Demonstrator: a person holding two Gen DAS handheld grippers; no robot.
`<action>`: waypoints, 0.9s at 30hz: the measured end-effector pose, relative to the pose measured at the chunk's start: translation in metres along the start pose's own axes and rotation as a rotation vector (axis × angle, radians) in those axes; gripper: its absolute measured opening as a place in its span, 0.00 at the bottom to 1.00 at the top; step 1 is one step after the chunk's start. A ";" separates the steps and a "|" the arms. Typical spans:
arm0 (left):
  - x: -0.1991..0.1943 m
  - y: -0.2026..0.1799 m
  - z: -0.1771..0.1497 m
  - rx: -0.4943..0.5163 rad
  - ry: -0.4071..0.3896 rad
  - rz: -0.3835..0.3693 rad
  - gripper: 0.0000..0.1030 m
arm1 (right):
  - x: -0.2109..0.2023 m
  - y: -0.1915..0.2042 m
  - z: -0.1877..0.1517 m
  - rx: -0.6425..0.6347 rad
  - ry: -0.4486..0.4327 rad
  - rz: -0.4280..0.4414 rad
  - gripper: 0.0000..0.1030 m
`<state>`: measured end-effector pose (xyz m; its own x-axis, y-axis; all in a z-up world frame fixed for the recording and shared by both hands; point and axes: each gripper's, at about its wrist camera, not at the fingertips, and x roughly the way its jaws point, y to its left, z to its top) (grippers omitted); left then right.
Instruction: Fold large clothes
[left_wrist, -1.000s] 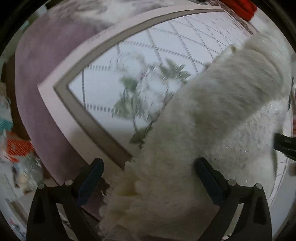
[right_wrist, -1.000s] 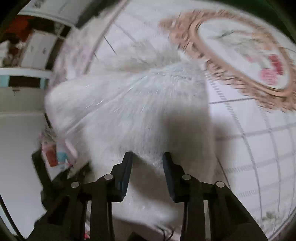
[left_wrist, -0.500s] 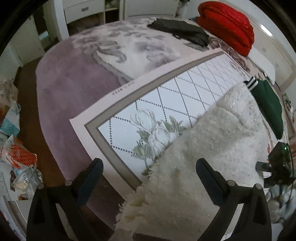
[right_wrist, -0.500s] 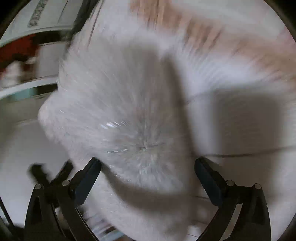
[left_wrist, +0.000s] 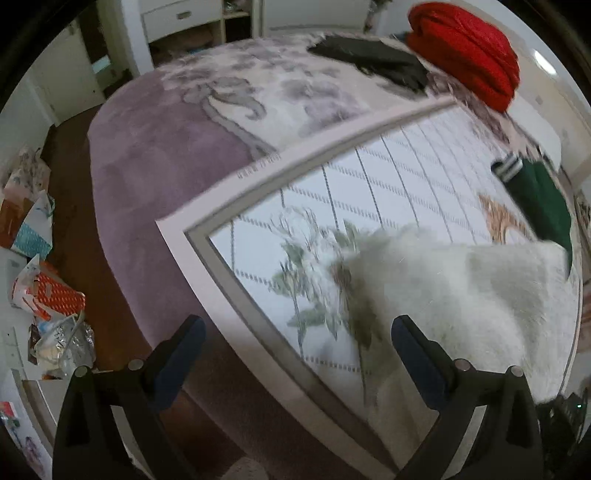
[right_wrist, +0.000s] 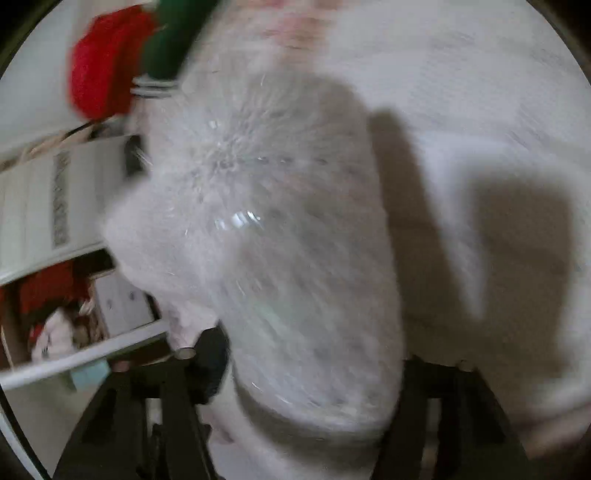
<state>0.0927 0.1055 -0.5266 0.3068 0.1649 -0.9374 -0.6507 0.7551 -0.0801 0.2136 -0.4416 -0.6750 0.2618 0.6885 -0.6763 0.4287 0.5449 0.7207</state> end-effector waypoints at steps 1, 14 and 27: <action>0.005 -0.003 -0.006 0.019 0.026 0.020 1.00 | 0.002 -0.007 -0.006 0.001 0.066 -0.039 0.78; 0.070 -0.023 -0.082 0.037 0.264 0.096 1.00 | -0.027 0.129 -0.042 -0.698 0.243 -0.340 0.80; 0.087 0.001 -0.086 -0.077 0.208 0.023 1.00 | 0.115 0.192 -0.132 -1.202 0.241 -0.633 0.91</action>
<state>0.0589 0.0666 -0.6375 0.1466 0.0415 -0.9883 -0.7092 0.7009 -0.0758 0.2123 -0.1949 -0.5940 0.0968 0.1688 -0.9809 -0.6179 0.7828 0.0737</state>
